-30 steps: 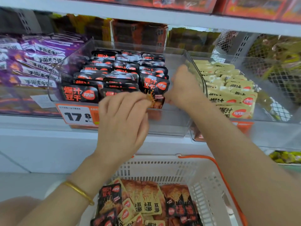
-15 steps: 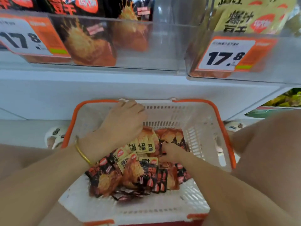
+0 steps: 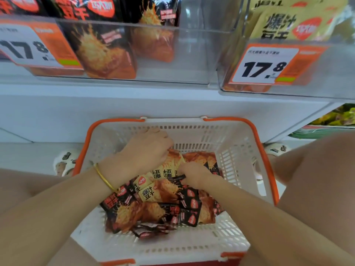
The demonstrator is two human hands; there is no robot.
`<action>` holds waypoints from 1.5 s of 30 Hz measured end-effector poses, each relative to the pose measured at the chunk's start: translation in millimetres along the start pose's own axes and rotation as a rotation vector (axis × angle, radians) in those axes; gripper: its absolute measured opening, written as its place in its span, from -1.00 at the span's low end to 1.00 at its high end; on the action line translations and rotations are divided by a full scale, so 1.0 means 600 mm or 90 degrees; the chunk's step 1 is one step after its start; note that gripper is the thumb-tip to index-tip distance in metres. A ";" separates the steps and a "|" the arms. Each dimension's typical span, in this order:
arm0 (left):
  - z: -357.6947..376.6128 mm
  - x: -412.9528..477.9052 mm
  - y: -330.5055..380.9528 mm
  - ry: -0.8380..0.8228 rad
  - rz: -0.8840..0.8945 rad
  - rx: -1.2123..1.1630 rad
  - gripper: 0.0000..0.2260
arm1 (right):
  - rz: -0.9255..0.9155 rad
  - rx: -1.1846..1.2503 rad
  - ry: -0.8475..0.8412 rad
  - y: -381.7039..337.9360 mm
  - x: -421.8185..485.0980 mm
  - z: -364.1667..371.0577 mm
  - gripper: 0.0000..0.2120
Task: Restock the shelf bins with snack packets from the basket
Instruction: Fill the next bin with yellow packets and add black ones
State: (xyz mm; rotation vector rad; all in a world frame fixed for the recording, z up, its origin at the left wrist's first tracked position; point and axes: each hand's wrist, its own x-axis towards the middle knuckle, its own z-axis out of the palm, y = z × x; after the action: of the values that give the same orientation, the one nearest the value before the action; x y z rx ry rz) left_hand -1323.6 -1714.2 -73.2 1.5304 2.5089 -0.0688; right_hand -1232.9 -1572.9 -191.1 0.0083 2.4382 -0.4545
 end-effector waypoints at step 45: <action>-0.237 0.008 -0.099 0.644 -0.213 0.012 -0.72 | 0.175 0.396 0.453 -0.138 -0.043 -0.546 -0.80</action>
State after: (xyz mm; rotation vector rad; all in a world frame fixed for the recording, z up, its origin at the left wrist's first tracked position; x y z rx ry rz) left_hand -1398.9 -1717.0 61.5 1.3054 3.4890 0.8328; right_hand -1419.9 -1541.4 89.9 0.8893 2.7752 -1.2221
